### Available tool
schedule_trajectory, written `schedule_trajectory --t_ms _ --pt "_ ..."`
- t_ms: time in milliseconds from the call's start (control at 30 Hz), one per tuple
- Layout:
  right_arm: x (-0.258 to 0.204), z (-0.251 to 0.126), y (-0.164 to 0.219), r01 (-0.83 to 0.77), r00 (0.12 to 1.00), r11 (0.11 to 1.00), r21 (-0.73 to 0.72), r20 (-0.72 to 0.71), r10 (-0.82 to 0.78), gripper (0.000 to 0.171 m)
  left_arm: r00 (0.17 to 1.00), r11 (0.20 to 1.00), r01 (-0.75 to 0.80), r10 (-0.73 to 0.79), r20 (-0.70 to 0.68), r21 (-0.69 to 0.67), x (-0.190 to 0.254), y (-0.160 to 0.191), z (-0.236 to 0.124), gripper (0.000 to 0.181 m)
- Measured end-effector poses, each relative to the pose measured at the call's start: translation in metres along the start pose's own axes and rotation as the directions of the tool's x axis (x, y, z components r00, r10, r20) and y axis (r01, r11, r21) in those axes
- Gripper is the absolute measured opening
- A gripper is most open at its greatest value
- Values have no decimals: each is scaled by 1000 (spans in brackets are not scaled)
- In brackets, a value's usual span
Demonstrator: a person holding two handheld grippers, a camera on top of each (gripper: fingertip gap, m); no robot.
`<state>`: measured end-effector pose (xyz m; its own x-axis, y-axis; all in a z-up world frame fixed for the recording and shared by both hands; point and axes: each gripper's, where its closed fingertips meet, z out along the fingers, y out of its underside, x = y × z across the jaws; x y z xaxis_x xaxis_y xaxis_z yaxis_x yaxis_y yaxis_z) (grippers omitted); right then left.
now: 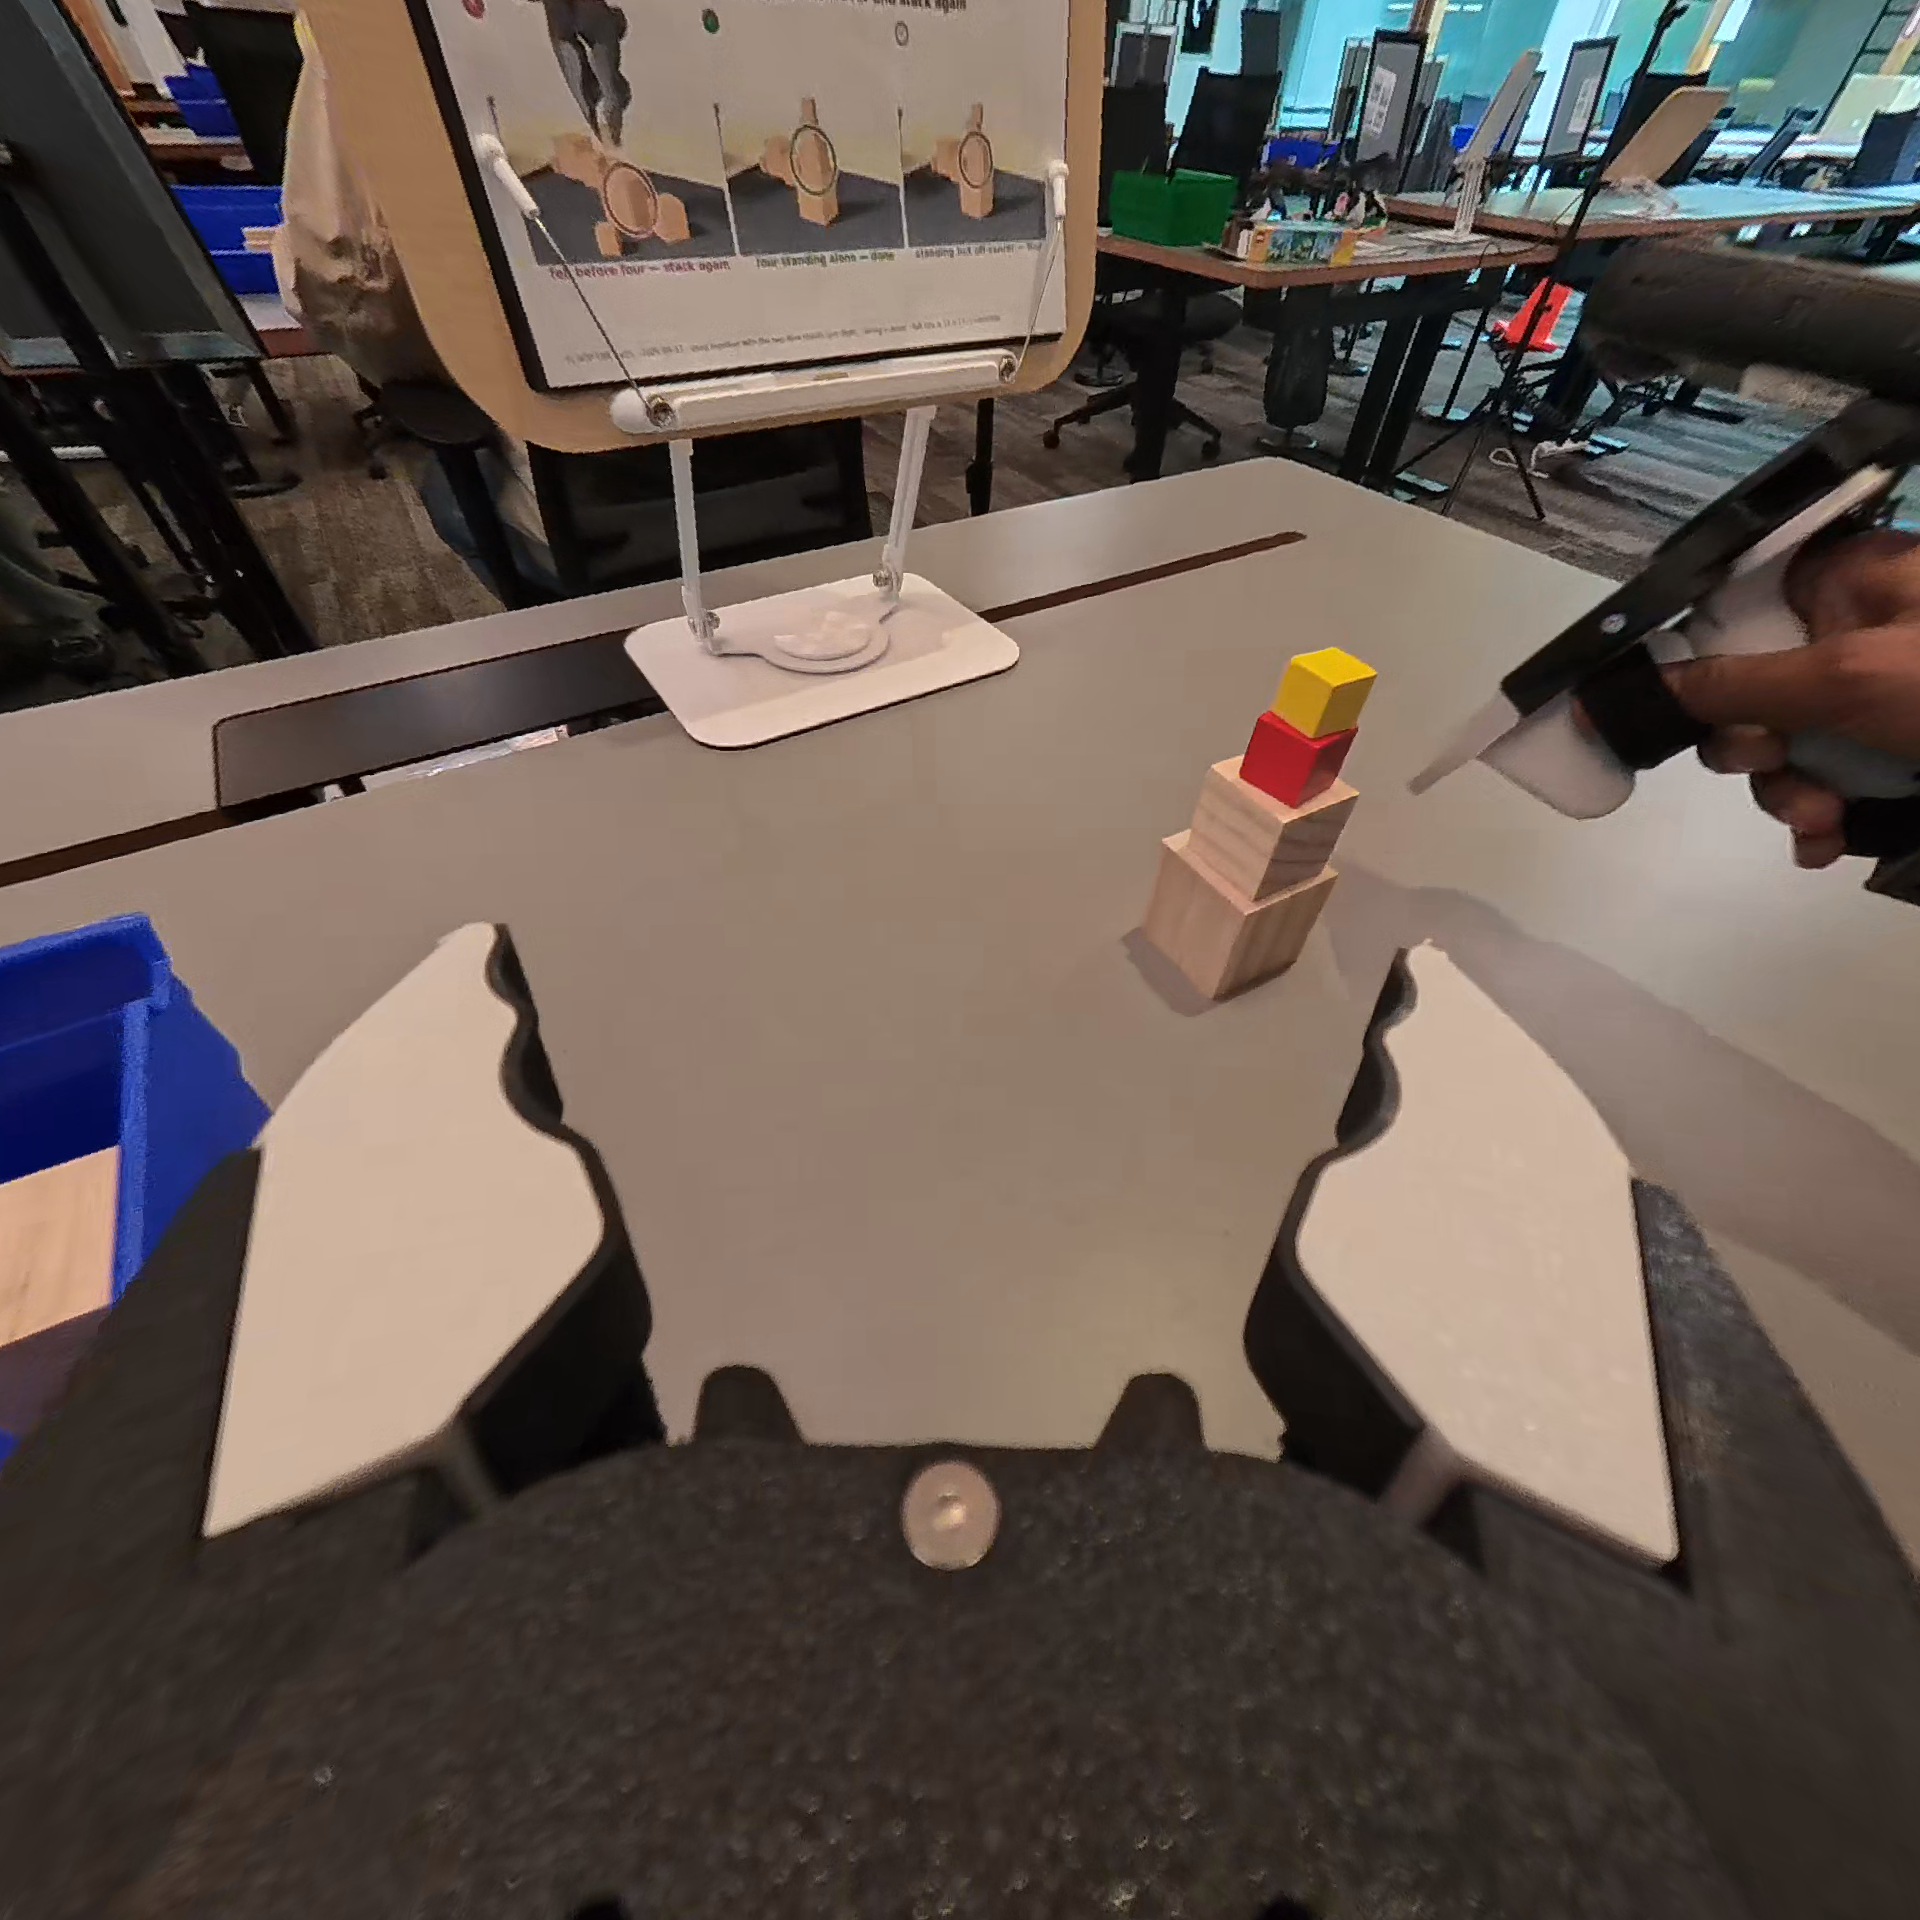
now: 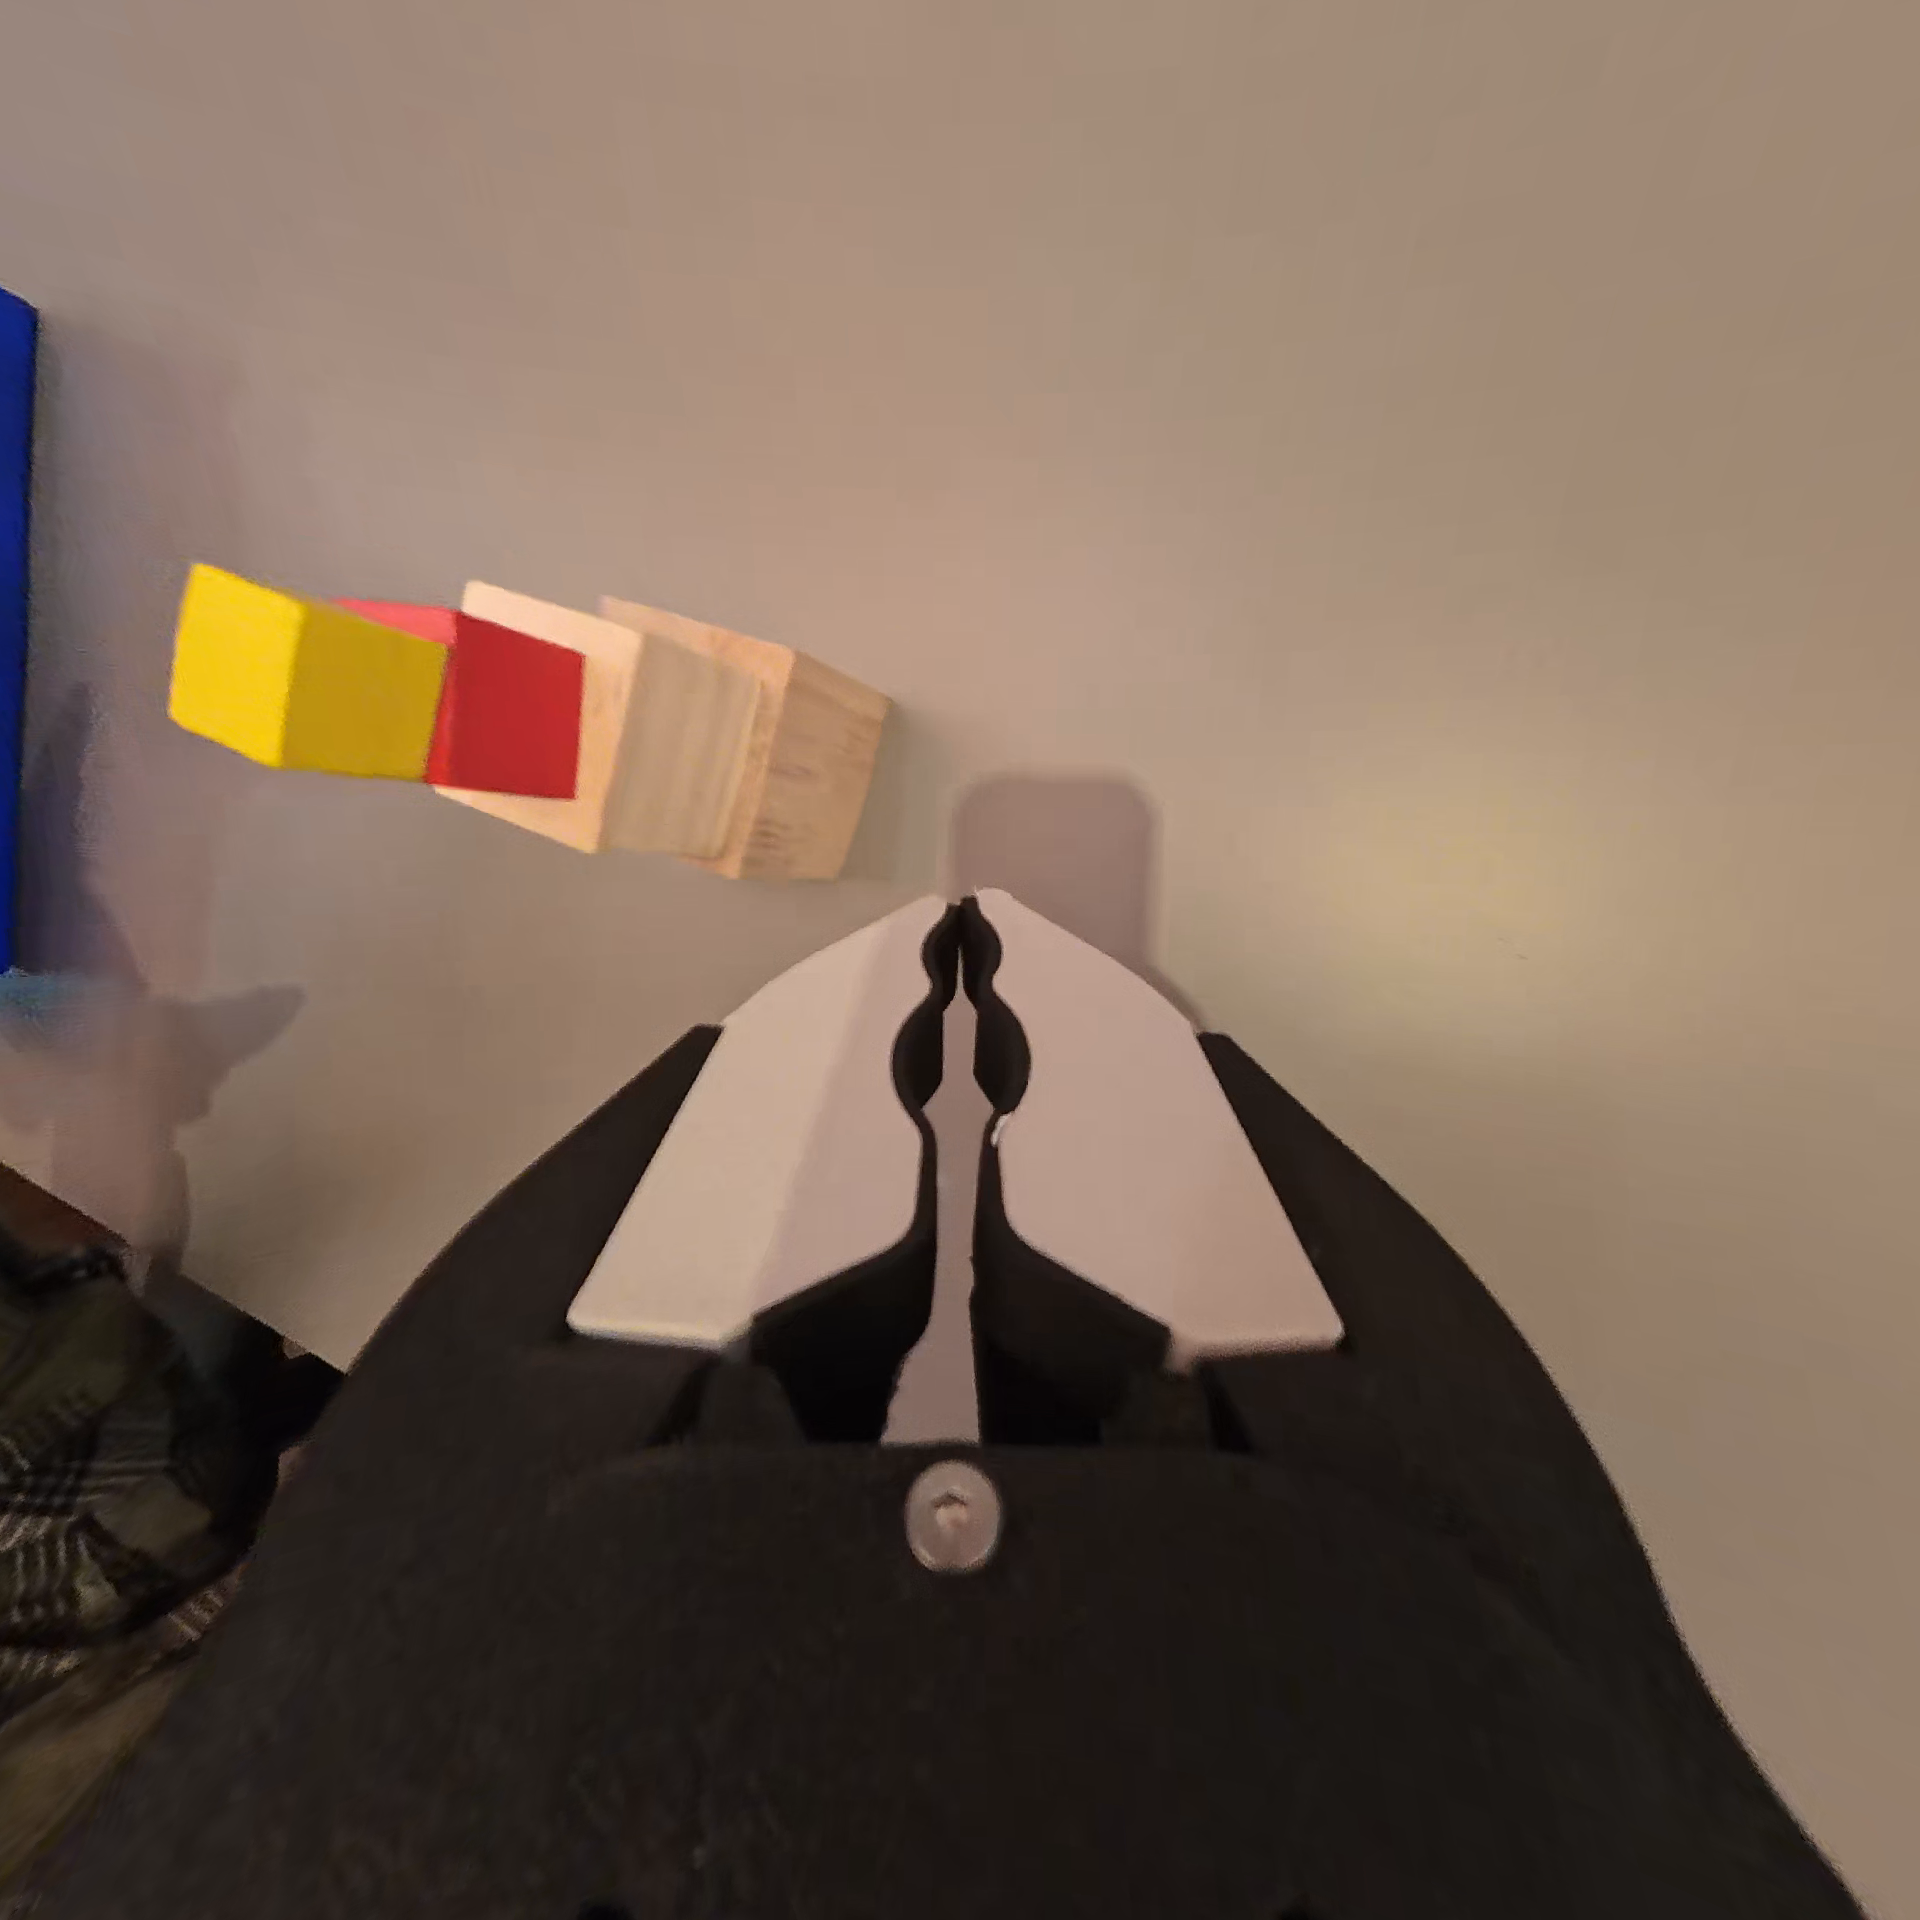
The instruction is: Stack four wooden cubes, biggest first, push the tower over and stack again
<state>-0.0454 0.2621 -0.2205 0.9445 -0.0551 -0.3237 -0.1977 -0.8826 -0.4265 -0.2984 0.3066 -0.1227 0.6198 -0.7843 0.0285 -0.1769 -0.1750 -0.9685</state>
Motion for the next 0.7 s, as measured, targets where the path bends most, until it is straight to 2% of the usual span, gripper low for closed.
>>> schedule_trajectory --t_ms 333,500,700 --pt "-52 32 -19 71 997 997 -34 29 -70 0 999 1000 17 -17 -28 13 -6 1 -3 144" --pt "-90 35 -28 169 984 985 -24 54 -167 0 999 1000 0 0 -38 -3 -4 5 2 143" --pt "-101 27 -28 216 974 976 2 61 -216 0 998 1000 -26 25 -54 -16 -2 11 8 143"
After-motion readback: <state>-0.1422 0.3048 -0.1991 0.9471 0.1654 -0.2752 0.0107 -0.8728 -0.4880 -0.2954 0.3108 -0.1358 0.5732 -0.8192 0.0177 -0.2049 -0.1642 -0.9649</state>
